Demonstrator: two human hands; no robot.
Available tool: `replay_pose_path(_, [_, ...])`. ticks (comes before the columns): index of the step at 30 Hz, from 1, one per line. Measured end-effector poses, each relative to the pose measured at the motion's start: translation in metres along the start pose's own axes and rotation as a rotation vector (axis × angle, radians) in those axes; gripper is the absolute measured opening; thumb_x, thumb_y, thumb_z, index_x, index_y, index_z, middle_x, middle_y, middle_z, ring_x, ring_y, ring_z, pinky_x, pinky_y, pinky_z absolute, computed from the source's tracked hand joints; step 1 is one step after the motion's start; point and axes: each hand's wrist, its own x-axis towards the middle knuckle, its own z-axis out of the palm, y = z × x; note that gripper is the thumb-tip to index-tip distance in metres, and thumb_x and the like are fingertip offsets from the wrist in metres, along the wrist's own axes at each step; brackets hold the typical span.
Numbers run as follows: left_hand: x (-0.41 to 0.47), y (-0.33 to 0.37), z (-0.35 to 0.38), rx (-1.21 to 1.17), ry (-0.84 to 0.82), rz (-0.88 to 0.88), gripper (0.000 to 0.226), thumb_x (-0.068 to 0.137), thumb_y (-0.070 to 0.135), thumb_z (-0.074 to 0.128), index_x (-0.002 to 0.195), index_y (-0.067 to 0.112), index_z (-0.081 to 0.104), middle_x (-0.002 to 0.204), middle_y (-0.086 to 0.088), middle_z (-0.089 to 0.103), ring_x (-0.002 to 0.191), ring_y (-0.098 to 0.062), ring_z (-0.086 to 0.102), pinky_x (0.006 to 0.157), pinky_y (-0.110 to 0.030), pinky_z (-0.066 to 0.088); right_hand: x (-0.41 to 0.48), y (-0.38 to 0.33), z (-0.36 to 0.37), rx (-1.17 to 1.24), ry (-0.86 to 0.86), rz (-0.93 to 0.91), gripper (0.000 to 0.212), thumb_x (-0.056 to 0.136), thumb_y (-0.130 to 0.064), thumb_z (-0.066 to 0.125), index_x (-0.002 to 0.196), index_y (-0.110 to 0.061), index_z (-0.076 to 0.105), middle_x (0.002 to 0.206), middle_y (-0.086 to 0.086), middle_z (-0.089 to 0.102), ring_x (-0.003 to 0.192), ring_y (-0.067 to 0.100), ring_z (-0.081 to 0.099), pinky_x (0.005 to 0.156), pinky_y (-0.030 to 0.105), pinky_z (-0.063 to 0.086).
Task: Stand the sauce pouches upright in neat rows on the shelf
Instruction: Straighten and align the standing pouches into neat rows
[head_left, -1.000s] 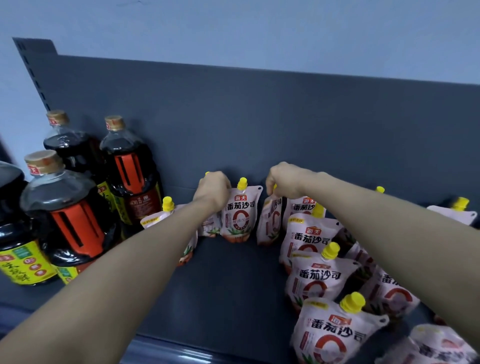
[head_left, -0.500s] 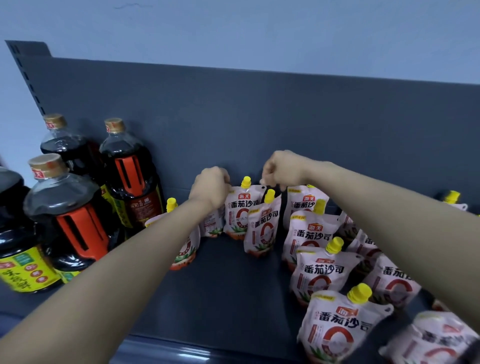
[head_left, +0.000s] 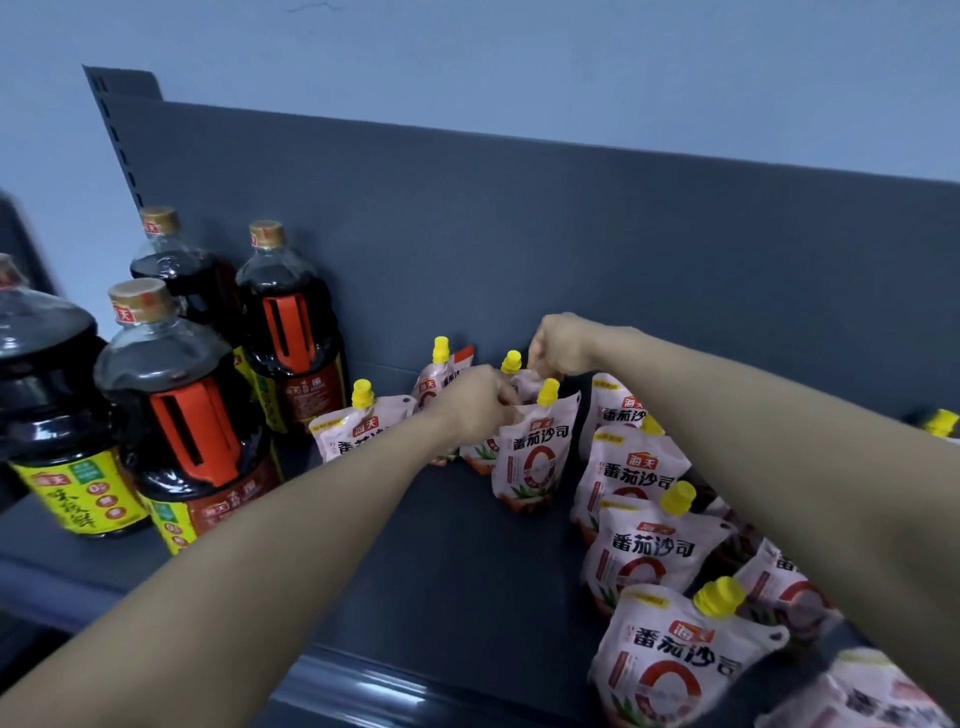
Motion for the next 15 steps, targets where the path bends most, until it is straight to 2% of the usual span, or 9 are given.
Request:
replay_pose_path(2, [-0.004, -0.006, -0.004, -0.037, 0.004, -0.025, 0.022, 0.086, 0.007, 0.063, 0.065, 0.002, 0.065, 0.057, 0.001, 0.047, 0.054, -0.01, 0.043, 0.061, -0.023, 0.04, 0.0, 0.0, 0.0, -0.015, 0.01, -0.013, 0.02, 0.086, -0.002, 0.061, 0.102, -0.001, 0.073, 0.08, 0.007, 0.069, 0.064, 0.016, 0.059, 0.066, 0.024, 0.051])
replay_pose_path(4, [-0.01, -0.011, -0.009, -0.041, 0.001, -0.029, 0.014, 0.086, 0.008, 0.064, 0.076, 0.001, 0.071, 0.056, 0.002, 0.051, 0.049, -0.003, 0.046, 0.053, -0.014, 0.04, -0.001, -0.002, 0.0, -0.061, 0.026, -0.04, 0.022, 0.086, -0.001, 0.058, 0.103, 0.0, 0.073, 0.081, 0.009, 0.067, 0.058, 0.014, 0.055, 0.07, 0.025, 0.051])
replay_pose_path(7, [-0.017, -0.015, -0.013, -0.053, -0.003, -0.038, 0.011, 0.085, 0.01, 0.066, 0.088, 0.002, 0.074, 0.072, -0.004, 0.065, 0.061, -0.01, 0.056, 0.058, -0.015, 0.047, -0.001, -0.001, 0.001, -0.096, 0.045, -0.049, 0.027, 0.085, 0.001, 0.057, 0.107, 0.0, 0.072, 0.081, 0.003, 0.061, 0.073, 0.017, 0.055, 0.084, 0.032, 0.053])
replay_pose_path(9, [-0.019, -0.015, -0.014, -0.082, -0.007, -0.057, 0.011, 0.084, 0.01, 0.067, 0.09, 0.002, 0.074, 0.08, -0.006, 0.068, 0.068, -0.013, 0.059, 0.06, -0.014, 0.049, 0.001, 0.001, 0.002, -0.054, 0.022, -0.037, 0.025, 0.085, -0.001, 0.058, 0.105, -0.002, 0.072, 0.077, 0.006, 0.062, 0.076, 0.018, 0.057, 0.084, 0.033, 0.054])
replay_pose_path(12, [-0.022, -0.012, -0.012, -0.054, -0.047, -0.052, 0.006, 0.083, 0.008, 0.069, 0.084, 0.004, 0.074, 0.077, -0.004, 0.065, 0.07, -0.013, 0.056, 0.069, -0.026, 0.05, 0.001, 0.002, 0.006, -0.016, -0.02, -0.035, 0.02, 0.086, -0.013, 0.066, 0.103, -0.003, 0.071, 0.074, 0.008, 0.062, 0.07, 0.022, 0.058, 0.073, 0.028, 0.049])
replay_pose_path(15, [-0.023, -0.012, -0.011, -0.036, -0.026, -0.063, 0.008, 0.082, 0.008, 0.07, 0.084, 0.001, 0.073, 0.078, -0.005, 0.064, 0.074, -0.015, 0.057, 0.08, -0.035, 0.053, 0.004, 0.003, 0.01, -0.025, 0.015, -0.03, 0.022, 0.087, -0.016, 0.066, 0.101, 0.0, 0.072, 0.084, 0.016, 0.069, 0.07, 0.023, 0.059, 0.078, 0.032, 0.053])
